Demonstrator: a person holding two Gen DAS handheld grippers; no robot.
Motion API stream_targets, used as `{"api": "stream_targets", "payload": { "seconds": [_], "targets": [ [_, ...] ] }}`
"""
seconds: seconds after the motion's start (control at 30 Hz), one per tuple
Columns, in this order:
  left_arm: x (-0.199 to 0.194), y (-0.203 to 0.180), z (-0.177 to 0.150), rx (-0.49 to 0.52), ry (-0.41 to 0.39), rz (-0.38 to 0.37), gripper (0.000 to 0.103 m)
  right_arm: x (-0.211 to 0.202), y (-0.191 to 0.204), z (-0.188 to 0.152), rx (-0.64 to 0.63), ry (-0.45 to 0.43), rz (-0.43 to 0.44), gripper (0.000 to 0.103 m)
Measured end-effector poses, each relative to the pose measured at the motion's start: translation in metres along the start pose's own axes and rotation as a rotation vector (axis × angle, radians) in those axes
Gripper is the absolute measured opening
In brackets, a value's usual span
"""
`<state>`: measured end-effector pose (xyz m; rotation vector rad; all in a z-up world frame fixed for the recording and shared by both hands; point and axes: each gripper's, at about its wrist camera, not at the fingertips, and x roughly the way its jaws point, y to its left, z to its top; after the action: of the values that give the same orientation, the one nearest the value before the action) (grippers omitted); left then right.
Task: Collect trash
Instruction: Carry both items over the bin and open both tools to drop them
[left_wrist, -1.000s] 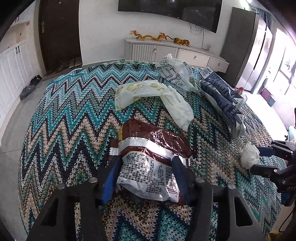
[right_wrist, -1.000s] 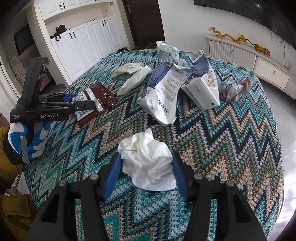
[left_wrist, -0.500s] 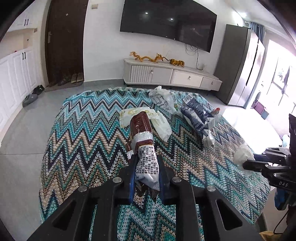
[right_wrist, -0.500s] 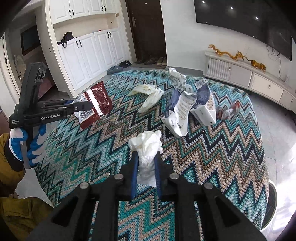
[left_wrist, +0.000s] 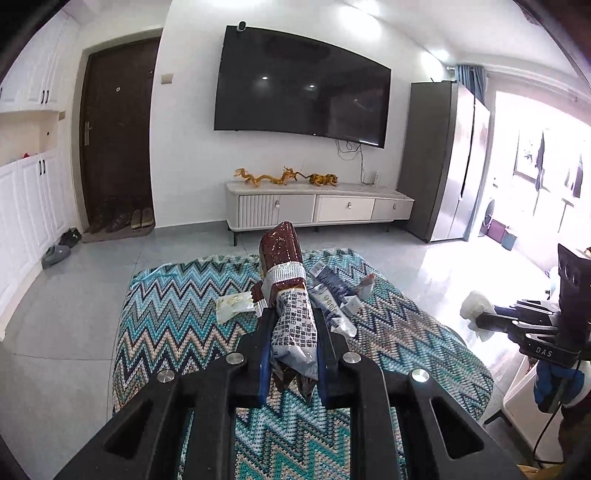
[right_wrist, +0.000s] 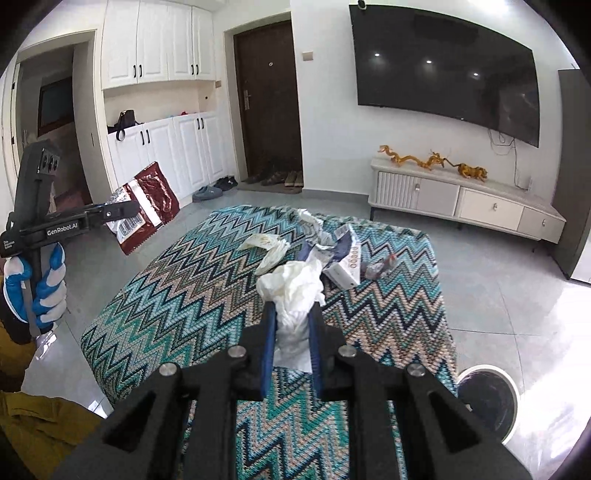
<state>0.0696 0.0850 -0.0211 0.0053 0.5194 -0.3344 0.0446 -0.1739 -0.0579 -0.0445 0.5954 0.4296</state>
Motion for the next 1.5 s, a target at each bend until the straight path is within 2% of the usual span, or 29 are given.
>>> {"api": "stream_targets", "payload": {
  "seconds": [0.2,0.37,0.6,0.77,0.9,1.1,1.37,1.4,1.5],
  "targets": [
    [0.002,-0.053,0.030,0.077,-0.014,-0.085,0.018,-0.043,-0.051,-0.005,0.060,-0.073,-0.107,0.015],
    [0.036,-0.109,0.050,0.144,0.041,-0.183,0.018,-0.069,-0.103,-0.022,0.135,-0.111,-0.209,0.015],
    [0.128,-0.214,0.061,0.272,0.181,-0.302,0.018,-0.070,-0.198,-0.080,0.343,-0.080,-0.322,0.015],
    [0.206,-0.293,0.047,0.343,0.311,-0.388,0.018,-0.054,-0.261,-0.132,0.511,-0.018,-0.376,0.016],
    [0.267,-0.348,0.029,0.371,0.419,-0.435,0.018,-0.032,-0.298,-0.164,0.585,0.051,-0.391,0.016],
    [0.353,-0.401,0.001,0.342,0.567,-0.460,0.019,0.004,-0.342,-0.195,0.660,0.133,-0.400,0.018],
    [0.426,-0.426,-0.042,0.298,0.688,-0.417,0.021,0.053,-0.381,-0.221,0.721,0.223,-0.418,0.019],
    [0.432,-0.428,-0.045,0.297,0.696,-0.406,0.023,0.058,-0.385,-0.224,0.725,0.235,-0.421,0.019],
    [0.447,-0.433,-0.052,0.273,0.727,-0.392,0.039,0.071,-0.395,-0.233,0.743,0.265,-0.426,0.021]
  ]
}}
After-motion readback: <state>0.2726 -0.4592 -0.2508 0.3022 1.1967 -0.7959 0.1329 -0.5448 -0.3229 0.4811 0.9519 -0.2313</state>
